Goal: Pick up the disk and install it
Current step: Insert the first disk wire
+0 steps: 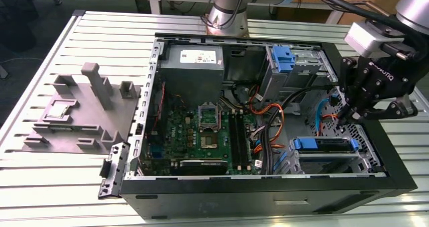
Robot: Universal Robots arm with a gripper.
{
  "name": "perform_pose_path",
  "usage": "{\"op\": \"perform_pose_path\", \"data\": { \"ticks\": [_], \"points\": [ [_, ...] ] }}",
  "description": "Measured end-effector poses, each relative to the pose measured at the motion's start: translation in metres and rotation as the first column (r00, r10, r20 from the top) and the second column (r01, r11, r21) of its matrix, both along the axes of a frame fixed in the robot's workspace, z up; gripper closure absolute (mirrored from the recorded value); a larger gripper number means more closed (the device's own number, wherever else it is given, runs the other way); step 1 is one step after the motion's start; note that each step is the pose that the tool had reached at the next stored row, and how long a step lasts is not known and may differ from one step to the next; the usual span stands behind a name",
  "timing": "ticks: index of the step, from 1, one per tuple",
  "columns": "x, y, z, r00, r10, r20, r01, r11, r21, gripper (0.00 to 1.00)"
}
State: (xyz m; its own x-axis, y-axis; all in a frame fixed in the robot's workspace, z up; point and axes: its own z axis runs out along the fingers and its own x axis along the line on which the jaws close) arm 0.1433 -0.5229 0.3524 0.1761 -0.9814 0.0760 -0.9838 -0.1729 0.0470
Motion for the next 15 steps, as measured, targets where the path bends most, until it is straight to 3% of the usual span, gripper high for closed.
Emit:
{"op": "perform_pose_path", "data": {
  "ticks": [6, 8, 12, 15],
  "points": [
    [0.0000, -0.0007, -0.0016, 0.9953, -0.097, 0.0004, 0.097, 0.9953, -0.0001, 0.83],
    [0.0001, -0.0048, -0.0018, 0.9952, -0.098, 0.0004, 0.098, 0.9952, -0.0001, 0.83],
    [-0.0001, -0.0172, -0.0020, 0.9952, -0.098, 0.0022, 0.098, 0.9952, 0.0004, 0.83],
    [-0.0053, -0.0194, -0.0024, 0.9951, -0.098, 0.0083, 0.098, 0.9952, 0.0009, 0.83]
  ]
}}
